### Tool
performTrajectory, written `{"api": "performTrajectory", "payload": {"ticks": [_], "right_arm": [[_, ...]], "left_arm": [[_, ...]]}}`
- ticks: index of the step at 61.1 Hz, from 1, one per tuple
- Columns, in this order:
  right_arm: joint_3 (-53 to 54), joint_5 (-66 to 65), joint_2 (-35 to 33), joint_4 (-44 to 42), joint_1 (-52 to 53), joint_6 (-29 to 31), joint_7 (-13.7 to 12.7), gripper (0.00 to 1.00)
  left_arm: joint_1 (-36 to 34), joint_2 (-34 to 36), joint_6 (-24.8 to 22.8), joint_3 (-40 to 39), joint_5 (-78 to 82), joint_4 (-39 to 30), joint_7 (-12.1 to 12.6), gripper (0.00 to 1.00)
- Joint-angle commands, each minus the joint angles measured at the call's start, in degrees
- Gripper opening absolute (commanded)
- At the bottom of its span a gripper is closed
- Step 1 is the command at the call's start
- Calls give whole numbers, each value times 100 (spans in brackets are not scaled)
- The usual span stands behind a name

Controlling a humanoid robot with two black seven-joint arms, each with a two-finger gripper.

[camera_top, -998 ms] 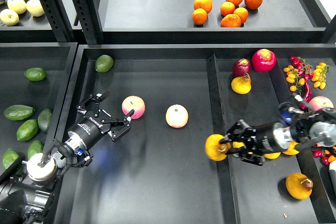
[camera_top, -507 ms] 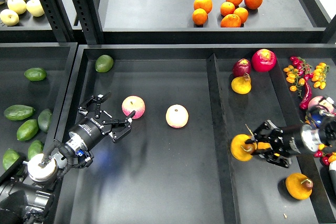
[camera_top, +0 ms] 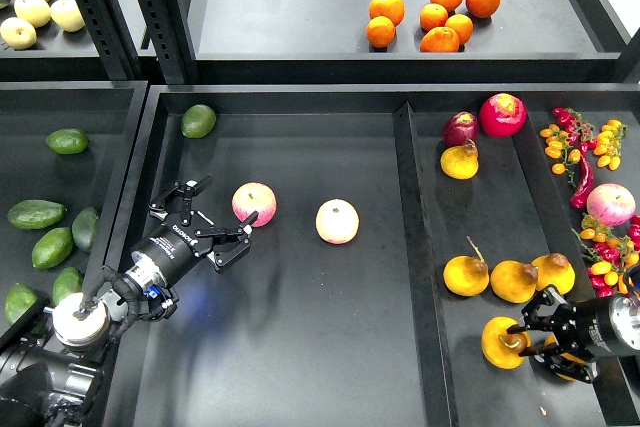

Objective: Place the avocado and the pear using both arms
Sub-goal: 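Open the right gripper to release the pear among the pears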

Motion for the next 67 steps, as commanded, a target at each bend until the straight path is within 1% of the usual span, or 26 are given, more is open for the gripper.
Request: {"api": "performTrajectory", "payload": {"ticks": [1,10,16,19,21,23,25,30,31,33,35,37,39,43,44,48,49,51,52,54,67], "right_arm": [[17,-23,142,-159,-105,0,0,11],[69,-31,282,-309,-211,0,0,16],[78,-31,291,-309,-228,0,0,22],[78,-32,282,-317,-228,0,0,28],[87,-40,282,-317,-228,0,0,35],[87,-32,282,-317,-228,0,0,38],[96,-40,282,-326,-228,0,0,43],[122,-40,282,-335,-220,0,0,50],[140,-40,282,-335,-220,0,0,53],[166,-40,282,-344,-220,0,0,56],[210,-40,282,-335,-220,0,0,63],[228,-40,282,-335,-220,0,0,67],[237,-40,274,-326,-211,0,0,69],[263,-40,247,-300,-184,0,0,76],[263,-40,212,-256,-141,0,0,83],[272,-40,177,-212,-70,0,0,88],[272,-40,160,-186,-35,0,0,91],[272,-40,151,-168,0,0,0,95],[272,-40,151,-159,35,0,0,98],[289,-32,124,-142,79,0,0,99],[843,39,-148,34,237,0,0,99]], "left_arm": [[0,0,0,-1,0,0,0,99],[0,0,0,-1,0,0,0,99],[0,0,0,-1,0,0,0,99],[0,0,0,8,0,0,0,99],[0,0,0,8,0,0,0,99],[0,0,0,8,0,0,0,99],[0,0,0,8,0,0,0,99],[0,0,0,8,0,0,0,99],[0,0,0,-1,0,0,0,99],[0,0,0,8,0,0,0,99],[0,0,0,-1,0,0,0,99],[0,0,0,-1,0,0,0,99],[0,0,0,-1,0,0,0,99],[0,0,0,-1,0,0,0,99],[0,0,0,-1,0,0,0,99],[0,0,0,-1,0,-9,0,99],[0,0,0,-1,0,-9,0,99],[0,0,0,-1,0,-9,0,99],[0,0,0,-1,0,-9,0,99],[0,0,0,-1,0,-9,-5,99],[9,0,0,-18,0,-18,-23,99]]}}
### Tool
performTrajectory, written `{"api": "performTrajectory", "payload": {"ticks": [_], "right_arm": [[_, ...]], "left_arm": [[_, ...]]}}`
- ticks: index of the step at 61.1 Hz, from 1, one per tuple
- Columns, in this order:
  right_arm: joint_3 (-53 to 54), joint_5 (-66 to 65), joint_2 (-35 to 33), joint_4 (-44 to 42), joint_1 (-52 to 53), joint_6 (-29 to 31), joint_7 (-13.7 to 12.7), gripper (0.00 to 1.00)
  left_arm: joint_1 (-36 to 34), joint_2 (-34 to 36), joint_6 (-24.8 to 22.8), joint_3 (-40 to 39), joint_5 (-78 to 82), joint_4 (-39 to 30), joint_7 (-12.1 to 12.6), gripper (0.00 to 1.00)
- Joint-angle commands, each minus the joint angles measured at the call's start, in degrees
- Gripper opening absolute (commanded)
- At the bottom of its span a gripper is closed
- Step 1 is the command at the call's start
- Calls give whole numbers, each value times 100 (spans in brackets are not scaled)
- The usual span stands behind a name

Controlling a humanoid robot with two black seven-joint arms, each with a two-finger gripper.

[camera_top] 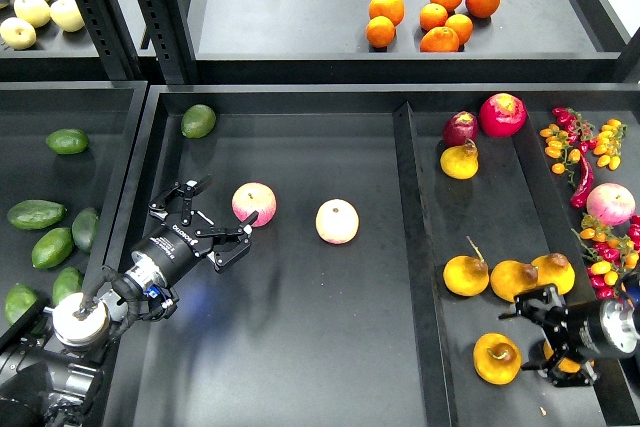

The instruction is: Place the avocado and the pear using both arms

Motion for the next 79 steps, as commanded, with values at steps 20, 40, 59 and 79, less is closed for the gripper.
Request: {"api": "performTrajectory", "payload": {"ticks": [20,40,59,79], "right_arm": [[1623,308,-176,-2,21,0,1,99],[3047,607,500,-160,-23,0,1,99],[3346,554,1072,-485,-32,0,1,99],[3759,598,2232,-723,-374,0,1614,99]], "left_arm": [[0,0,0,-77,-18,-18,-37,99],[-1,0,0,-86,-26,-80,-363,99],[8,0,0,-77,-53,-98,-389,99],[-1,0,0,-77,-62,-115,-424,99]]}}
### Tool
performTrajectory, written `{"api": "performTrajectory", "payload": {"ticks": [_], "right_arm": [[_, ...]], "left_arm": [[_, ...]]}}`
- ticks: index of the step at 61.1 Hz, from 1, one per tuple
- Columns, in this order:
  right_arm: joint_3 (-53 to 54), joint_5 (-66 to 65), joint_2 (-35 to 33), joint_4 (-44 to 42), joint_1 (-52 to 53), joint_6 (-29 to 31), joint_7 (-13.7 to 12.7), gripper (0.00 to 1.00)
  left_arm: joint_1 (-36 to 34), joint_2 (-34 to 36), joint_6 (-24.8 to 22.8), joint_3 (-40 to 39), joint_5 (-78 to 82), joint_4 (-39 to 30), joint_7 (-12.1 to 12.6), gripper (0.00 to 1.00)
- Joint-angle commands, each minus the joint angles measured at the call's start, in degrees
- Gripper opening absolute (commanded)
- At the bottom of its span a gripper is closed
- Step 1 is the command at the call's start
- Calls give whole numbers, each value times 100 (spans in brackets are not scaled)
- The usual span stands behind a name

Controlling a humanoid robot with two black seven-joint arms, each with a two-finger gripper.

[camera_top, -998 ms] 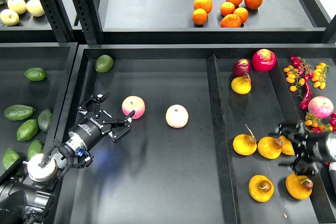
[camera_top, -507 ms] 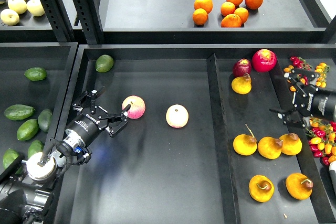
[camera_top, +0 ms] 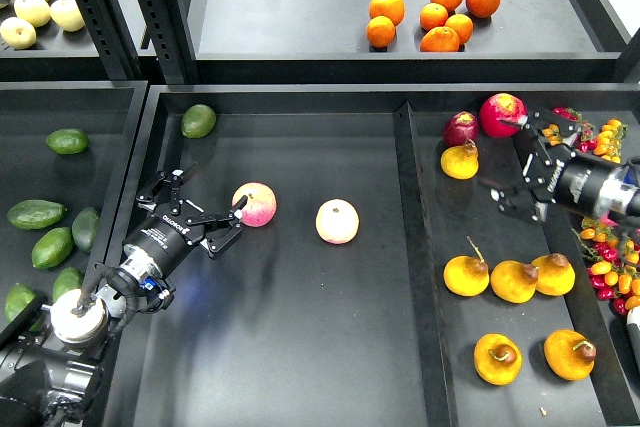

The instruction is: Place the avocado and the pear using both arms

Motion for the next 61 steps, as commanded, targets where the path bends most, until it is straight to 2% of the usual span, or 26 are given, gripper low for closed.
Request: {"api": "performTrajectory", "payload": {"ticks": [1,12,24,32,44,56,61], "right_arm": [[443,14,649,-142,-229,0,173,99],[944,14,1335,-432,-291,0,190,99],[1129,5,1844,-810,-300,0,340,99],[1164,5,2214,-1003,-370,0,340,99],[1586,-30,2214,-1267,-458,0,357,99],[1595,-118,2214,-1425,-660,0,911,99],[1595,-197,2214,-1487,-669,0,1043,99]], "left_arm": [[-2,0,0,-1,-9,-27,1,99],[-2,0,0,-1,-9,-36,-25,99],[-2,0,0,8,-9,-36,-52,99],[-11,0,0,8,-9,-36,-87,99],[-19,0,0,8,-9,-27,-166,99],[-37,0,0,8,-9,-18,-166,99],[-46,0,0,17,-9,-1,-166,99]]}}
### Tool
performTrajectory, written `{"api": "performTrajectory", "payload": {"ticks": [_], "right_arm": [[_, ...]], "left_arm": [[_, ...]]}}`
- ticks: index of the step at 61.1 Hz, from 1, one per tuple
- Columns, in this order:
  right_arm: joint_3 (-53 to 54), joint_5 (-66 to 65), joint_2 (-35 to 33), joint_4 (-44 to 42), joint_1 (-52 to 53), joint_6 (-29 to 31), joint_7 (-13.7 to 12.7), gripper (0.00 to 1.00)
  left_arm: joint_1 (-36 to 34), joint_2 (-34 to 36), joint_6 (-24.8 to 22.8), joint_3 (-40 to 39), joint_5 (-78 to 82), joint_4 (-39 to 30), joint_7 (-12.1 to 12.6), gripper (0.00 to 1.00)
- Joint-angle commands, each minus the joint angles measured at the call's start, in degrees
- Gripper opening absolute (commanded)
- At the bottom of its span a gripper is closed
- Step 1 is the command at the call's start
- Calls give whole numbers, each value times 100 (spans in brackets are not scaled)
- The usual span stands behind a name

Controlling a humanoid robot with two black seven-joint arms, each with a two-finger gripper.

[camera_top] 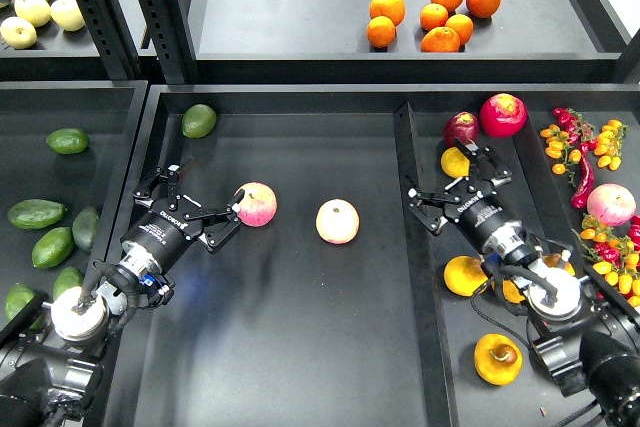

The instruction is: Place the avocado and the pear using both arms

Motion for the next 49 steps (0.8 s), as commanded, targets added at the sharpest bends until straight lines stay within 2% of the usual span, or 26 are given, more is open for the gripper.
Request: {"api": "performTrajectory", "payload": {"ticks": [1,9,49], "right_arm": [[0,-113,-1,-103,-26,0,259,99],[-18,-166,-1,-112,-34,0,409,99],[-88,-175,-1,-103,-34,0,409,99]], "left_arm": [[-15,0,0,8,9,24,1,99],[-23,0,0,8,1,33,1,99],[-41,0,0,34,1,33,1,99]]}}
